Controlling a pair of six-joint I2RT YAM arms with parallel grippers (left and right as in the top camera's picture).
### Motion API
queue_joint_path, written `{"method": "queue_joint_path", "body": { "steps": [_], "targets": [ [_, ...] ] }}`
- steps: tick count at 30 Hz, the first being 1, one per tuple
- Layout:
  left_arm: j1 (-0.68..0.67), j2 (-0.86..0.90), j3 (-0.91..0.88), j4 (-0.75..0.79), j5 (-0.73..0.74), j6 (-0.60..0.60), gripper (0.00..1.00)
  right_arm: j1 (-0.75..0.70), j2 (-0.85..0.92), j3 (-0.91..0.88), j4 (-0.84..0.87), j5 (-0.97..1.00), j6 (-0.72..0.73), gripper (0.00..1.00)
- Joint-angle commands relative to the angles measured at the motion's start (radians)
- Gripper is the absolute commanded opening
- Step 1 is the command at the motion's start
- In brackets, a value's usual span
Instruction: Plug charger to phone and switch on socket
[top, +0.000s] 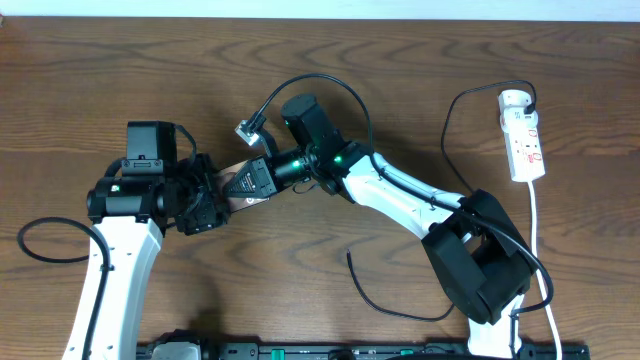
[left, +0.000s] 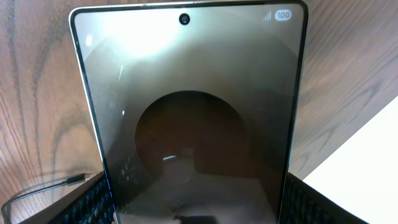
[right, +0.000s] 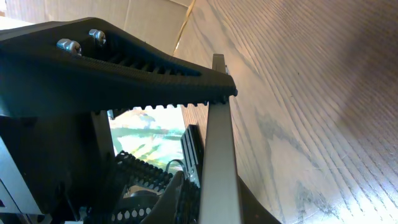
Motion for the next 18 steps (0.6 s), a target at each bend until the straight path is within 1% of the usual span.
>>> {"method": "queue_joint_path", "body": {
  "steps": [1,10,18],
  "targets": [
    [-0.008,-0.005,0.022,0.006,-0.002,-0.001,0.07,0.013,0.003,0.018,0.008,-0.051,-0.006,0.14],
    [-0.008,-0.005,0.022,0.006,-0.002,0.003,0.08,0.013,0.003,0.018,0.008,-0.05,-0.009,0.09],
    [-0.008,-0.005,0.022,-0.001,-0.005,0.01,0.07,0.013,0.003,0.018,0.008,-0.05,-0.009,0.07]
  ]
}}
